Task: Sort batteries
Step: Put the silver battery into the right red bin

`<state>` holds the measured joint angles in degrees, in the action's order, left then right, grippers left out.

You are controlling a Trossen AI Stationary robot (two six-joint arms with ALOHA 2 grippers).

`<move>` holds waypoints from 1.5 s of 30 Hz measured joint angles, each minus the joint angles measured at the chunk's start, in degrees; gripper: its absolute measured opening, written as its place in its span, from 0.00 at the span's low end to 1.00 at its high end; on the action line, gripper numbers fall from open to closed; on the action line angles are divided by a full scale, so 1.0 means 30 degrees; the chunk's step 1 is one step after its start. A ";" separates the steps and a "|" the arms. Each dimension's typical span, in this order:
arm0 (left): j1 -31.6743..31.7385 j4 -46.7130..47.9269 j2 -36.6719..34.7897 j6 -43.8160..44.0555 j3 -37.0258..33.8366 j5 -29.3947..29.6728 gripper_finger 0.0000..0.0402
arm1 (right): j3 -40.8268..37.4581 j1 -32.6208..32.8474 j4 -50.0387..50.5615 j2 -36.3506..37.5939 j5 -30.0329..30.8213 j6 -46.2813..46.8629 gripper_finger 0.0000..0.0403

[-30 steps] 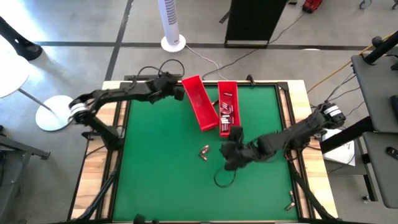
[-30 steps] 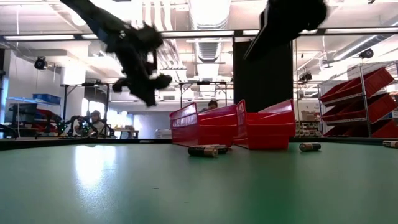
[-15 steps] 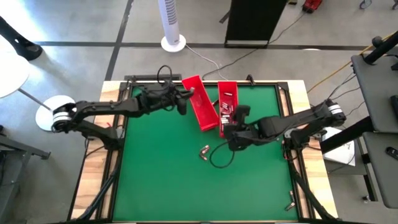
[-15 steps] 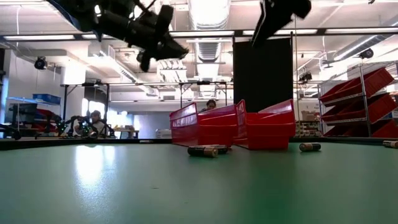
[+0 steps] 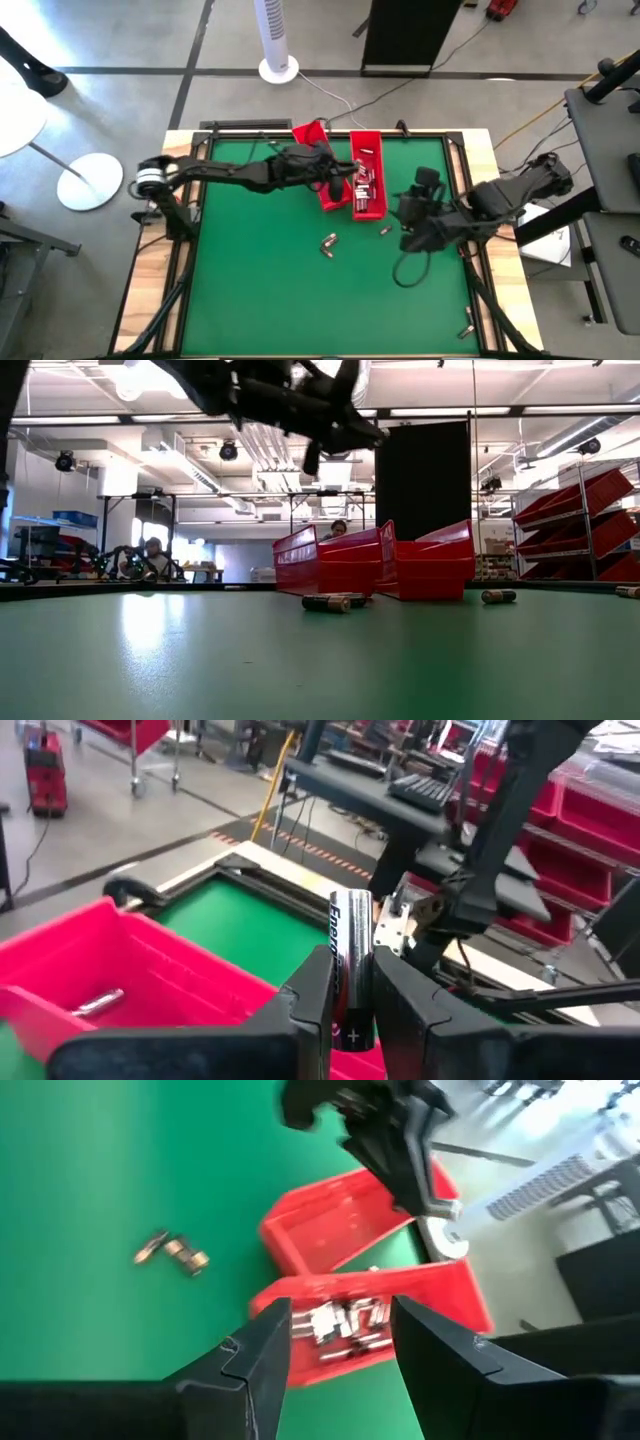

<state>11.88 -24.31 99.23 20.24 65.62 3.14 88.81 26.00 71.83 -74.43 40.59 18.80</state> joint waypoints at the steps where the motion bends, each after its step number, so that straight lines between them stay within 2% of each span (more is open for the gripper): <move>1: -0.0035 0.0046 0.0554 0.0129 0.0403 0.0028 0.09 | -0.0262 0.0417 0.0134 0.0107 0.0009 0.0506 0.40; 8: -0.0022 0.0106 0.3539 0.0596 0.3211 0.0107 0.09 | -0.2468 0.3324 0.0570 -0.0027 0.0157 0.4749 0.39; 16: -0.0022 0.1076 0.5561 0.1310 0.4855 0.0613 0.12 | -0.4073 0.5239 0.0570 -0.1536 0.0314 0.7973 0.45; 19: -0.0019 0.1459 0.5804 0.1414 0.5011 0.1250 0.17 | -0.4087 0.5267 0.0538 -0.1971 0.0004 0.8223 0.48; 28: 0.0043 0.1464 0.5342 0.1039 0.4512 0.1260 0.39 | -0.4079 0.5253 0.0542 -0.2058 -0.0170 0.8271 0.53; 32: 0.0156 0.1780 0.4620 0.0994 0.4206 0.1254 0.45 | -0.4079 0.5253 0.0519 -0.2060 -0.0170 0.8322 0.53; 38: 0.0825 0.3403 0.2174 0.0340 0.2761 0.1797 0.47 | -0.4079 0.5253 0.0464 -0.2064 -0.0431 0.8874 0.54; 41: 0.1274 0.4143 -0.0043 0.0086 0.0747 0.2588 0.47 | -0.4134 0.5253 0.0398 -0.2072 -0.0690 0.9042 0.53; 45: 0.1958 0.4291 -0.3551 -0.0094 -0.3298 0.3759 0.47 | -0.4568 0.5253 0.0228 -0.2094 -0.1015 0.9766 0.54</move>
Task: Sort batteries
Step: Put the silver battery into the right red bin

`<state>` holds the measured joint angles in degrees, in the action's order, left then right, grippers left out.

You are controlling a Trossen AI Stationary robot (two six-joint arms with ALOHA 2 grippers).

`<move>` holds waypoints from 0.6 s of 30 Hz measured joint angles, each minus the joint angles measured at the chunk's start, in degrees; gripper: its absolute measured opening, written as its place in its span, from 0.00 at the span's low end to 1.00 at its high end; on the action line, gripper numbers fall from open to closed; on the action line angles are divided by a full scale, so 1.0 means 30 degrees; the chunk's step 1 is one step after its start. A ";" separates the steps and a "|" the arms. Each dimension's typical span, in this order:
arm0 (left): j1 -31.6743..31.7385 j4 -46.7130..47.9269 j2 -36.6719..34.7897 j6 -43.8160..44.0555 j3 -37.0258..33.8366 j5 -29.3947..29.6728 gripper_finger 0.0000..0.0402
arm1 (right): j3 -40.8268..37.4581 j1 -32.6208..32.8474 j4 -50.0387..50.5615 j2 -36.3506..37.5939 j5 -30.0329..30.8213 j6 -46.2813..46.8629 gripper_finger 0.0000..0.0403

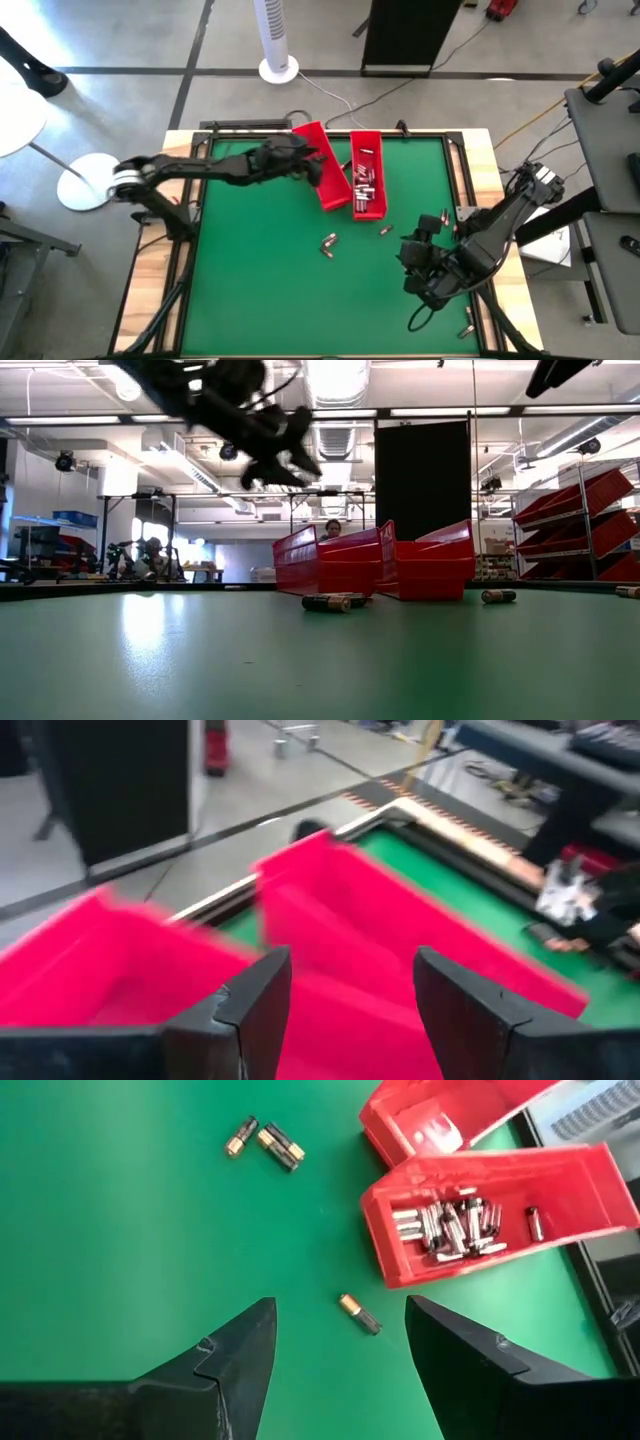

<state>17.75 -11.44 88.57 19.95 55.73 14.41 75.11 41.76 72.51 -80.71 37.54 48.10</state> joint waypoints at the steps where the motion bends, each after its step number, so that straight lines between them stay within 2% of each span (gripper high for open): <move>1: 0.0283 0.0008 -0.0912 0.0111 -0.1026 0.0015 0.47 | -0.0153 0.0000 -0.0048 0.0000 -0.0014 0.0134 0.54; 5: 0.1703 0.0083 -0.3595 0.2633 -0.4196 0.0394 0.47 | -0.1031 0.0000 -0.1236 0.0000 0.0377 0.0115 0.53; 9: 0.3238 0.1052 -0.4351 0.4153 -0.5800 0.0777 0.47 | -0.1904 -0.0306 -0.3435 -0.0007 0.1567 -0.1026 0.54; 13: 0.4521 0.1555 -0.3746 0.5207 -0.6273 0.2508 0.47 | -0.2178 -0.0931 -0.5033 -0.0007 0.1676 -0.2866 0.54; 18: 0.6423 0.1847 -0.1776 0.6405 -0.5735 0.2879 0.51 | -0.2054 -0.1552 -0.5559 -0.0007 0.1617 -0.4672 0.56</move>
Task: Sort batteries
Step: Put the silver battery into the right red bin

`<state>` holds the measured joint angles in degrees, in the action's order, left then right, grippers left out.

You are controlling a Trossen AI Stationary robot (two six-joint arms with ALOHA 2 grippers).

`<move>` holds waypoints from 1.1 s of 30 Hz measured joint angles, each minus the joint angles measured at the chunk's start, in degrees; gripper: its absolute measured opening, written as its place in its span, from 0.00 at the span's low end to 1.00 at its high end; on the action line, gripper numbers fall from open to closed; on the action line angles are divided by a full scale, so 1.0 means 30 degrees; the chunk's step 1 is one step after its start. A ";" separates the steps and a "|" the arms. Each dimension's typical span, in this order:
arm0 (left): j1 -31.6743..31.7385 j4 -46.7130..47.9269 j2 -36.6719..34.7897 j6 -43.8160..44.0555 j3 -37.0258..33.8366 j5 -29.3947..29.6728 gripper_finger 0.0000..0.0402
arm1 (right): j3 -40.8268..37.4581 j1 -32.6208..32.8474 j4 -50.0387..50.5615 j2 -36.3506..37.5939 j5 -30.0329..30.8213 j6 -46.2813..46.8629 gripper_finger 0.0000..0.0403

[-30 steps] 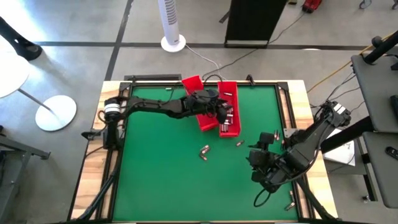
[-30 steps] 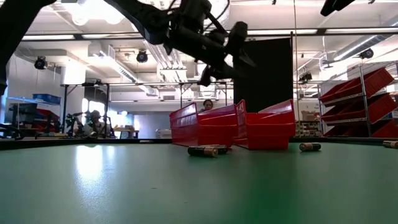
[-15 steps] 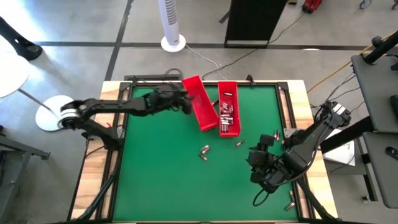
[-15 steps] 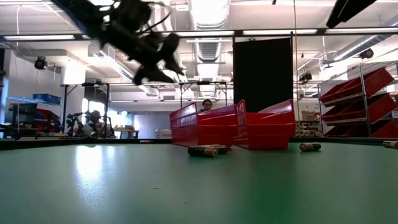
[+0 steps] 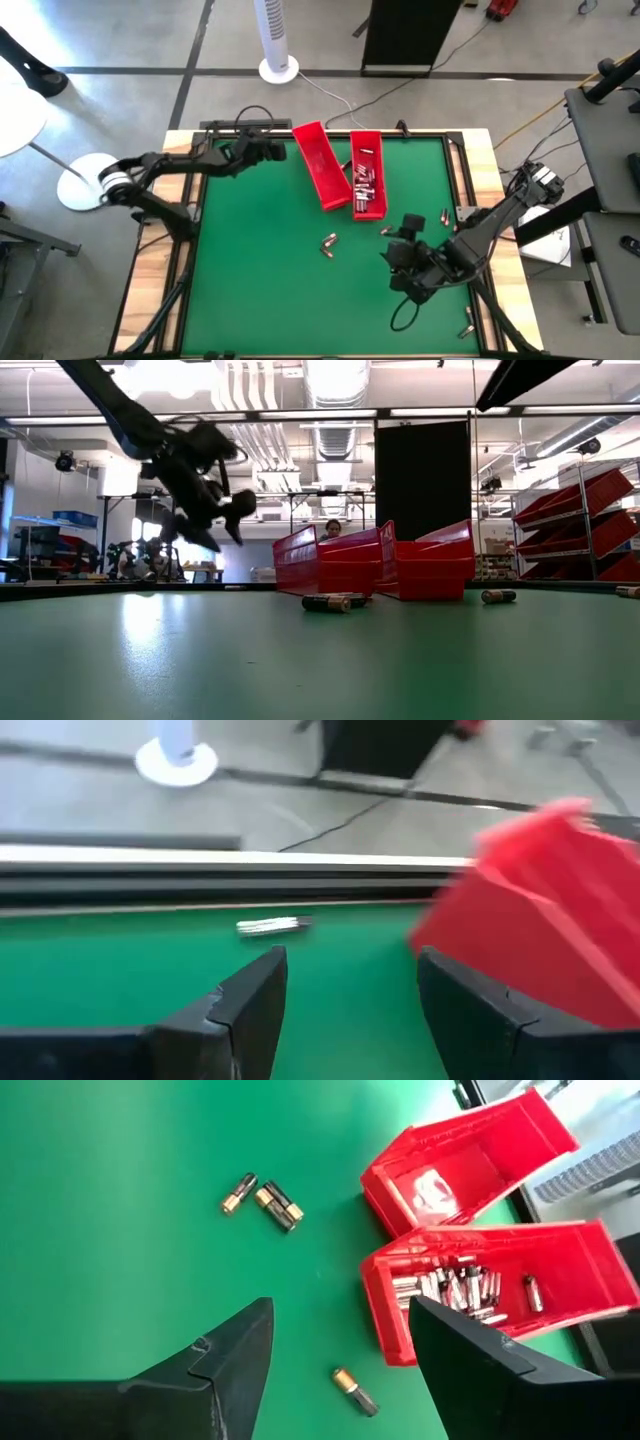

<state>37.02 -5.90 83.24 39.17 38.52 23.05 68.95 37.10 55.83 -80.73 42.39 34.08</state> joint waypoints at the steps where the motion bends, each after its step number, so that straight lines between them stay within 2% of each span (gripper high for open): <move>1: 0.0317 0.0190 0.0527 0.0283 0.0238 0.0000 0.52 | 0.0000 -0.0076 -0.0021 0.0000 -0.0014 -0.0243 0.57; 6: 0.1136 0.1691 0.3576 0.0556 0.2542 0.0021 0.63 | -0.0156 -0.0131 -0.0156 0.0000 -0.0076 -0.0710 0.63; 10: 0.1465 0.4339 0.6016 0.0419 0.5318 0.0570 0.71 | -0.0626 -0.0131 -0.0153 0.0000 -0.0131 -0.0298 0.68; 14: 0.1904 0.8013 0.7969 0.0312 0.7815 0.0686 0.76 | -0.1387 -0.0127 -0.0164 0.0000 -0.0873 0.0586 0.72; 17: 0.2183 0.8872 0.9157 0.0427 0.8840 0.0574 0.78 | -0.2197 -0.0086 -0.0211 0.0000 -0.1292 0.1318 0.74; 25: 0.2161 0.9414 1.0668 0.0228 1.0856 0.0493 0.78 | -0.3892 -0.0087 -0.0283 0.0000 -0.2105 0.3371 0.77; 33: 0.2136 0.9902 1.0571 0.1787 1.0490 0.0374 0.74 | -0.4006 -0.0087 -0.0406 0.0000 -0.2288 0.3229 0.74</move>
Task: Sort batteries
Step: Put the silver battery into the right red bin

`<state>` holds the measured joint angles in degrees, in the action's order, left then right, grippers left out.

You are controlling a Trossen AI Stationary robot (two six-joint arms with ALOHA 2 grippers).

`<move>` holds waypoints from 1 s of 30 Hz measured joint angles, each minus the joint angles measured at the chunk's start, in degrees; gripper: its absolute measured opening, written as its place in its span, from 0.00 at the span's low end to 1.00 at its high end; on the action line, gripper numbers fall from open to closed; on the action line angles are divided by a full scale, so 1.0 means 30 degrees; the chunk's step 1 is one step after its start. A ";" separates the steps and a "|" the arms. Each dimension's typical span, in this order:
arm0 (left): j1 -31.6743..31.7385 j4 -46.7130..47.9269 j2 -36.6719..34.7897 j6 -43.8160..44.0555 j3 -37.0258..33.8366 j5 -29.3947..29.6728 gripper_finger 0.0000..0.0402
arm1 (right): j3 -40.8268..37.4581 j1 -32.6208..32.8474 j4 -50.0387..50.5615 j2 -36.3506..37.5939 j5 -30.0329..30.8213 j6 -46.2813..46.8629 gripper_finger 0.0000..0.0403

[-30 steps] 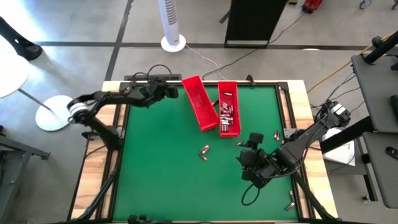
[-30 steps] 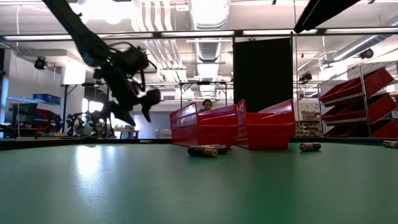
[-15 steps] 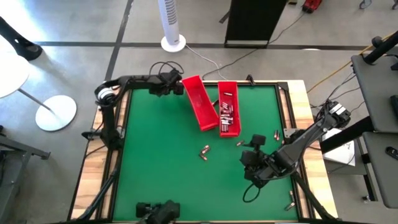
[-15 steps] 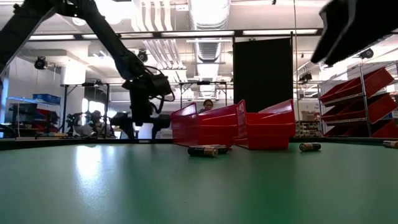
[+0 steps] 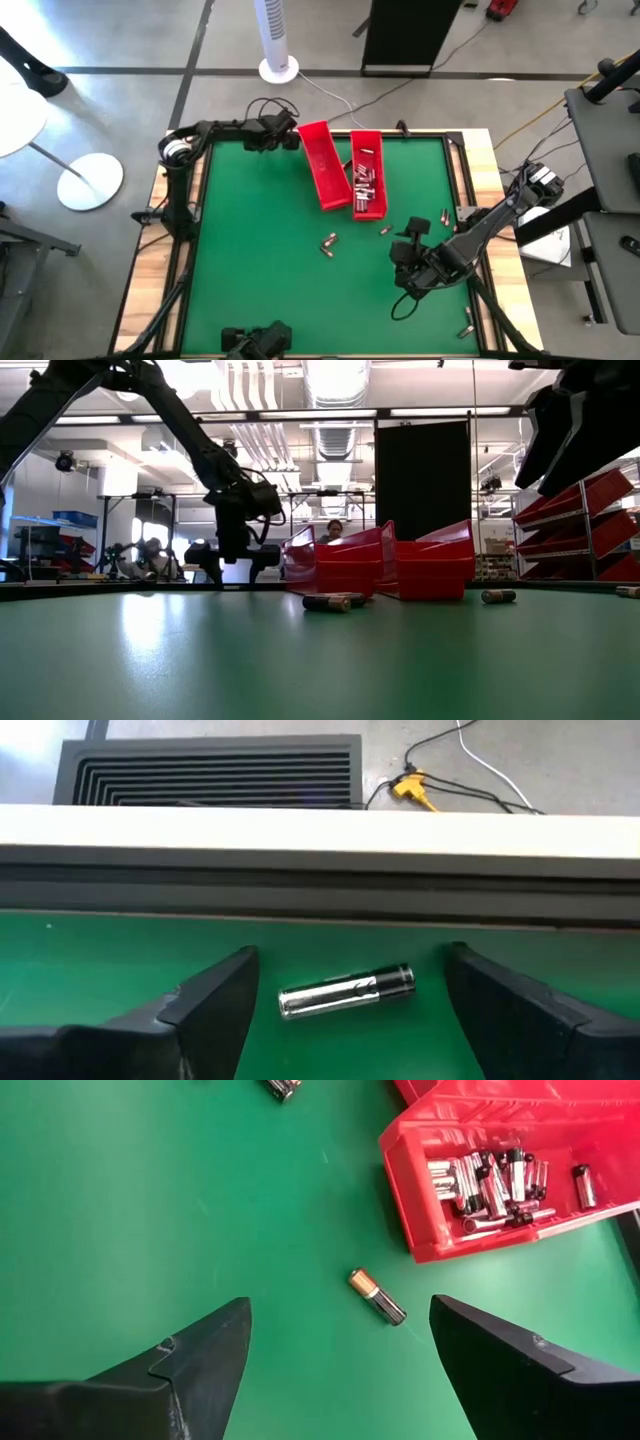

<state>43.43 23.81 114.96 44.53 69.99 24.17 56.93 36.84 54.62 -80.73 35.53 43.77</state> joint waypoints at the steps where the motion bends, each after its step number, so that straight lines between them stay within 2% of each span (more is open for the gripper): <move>1: -0.0044 0.0098 -0.0060 -0.0053 -0.0040 -0.0094 0.73 | 0.0025 0.0000 -0.0045 0.0000 0.0001 -0.0138 0.74; 9: -0.0826 -0.0033 -0.0158 -0.2412 -0.0113 -0.0013 0.59 | 0.0152 0.0000 -0.0140 0.0000 0.0168 -0.0313 0.76; 17: -0.1489 0.2115 -0.0830 -0.4306 -0.0171 -0.0800 0.44 | 0.0152 -0.0007 -0.0264 0.0007 0.0178 -0.0802 0.76; 24: -0.2489 0.3017 -0.1077 -0.6311 -0.0233 -0.0881 0.42 | 0.0152 -0.0007 -0.0365 0.0007 0.0181 -0.0802 0.75; 30: -0.2734 0.2632 -0.1155 -0.6290 -0.0716 -0.0648 0.42 | 0.0159 -0.0007 -0.0411 0.0015 0.0175 -0.0801 0.77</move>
<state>35.23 31.70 111.49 25.66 67.84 22.23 57.41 36.82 53.38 -80.68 36.05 41.37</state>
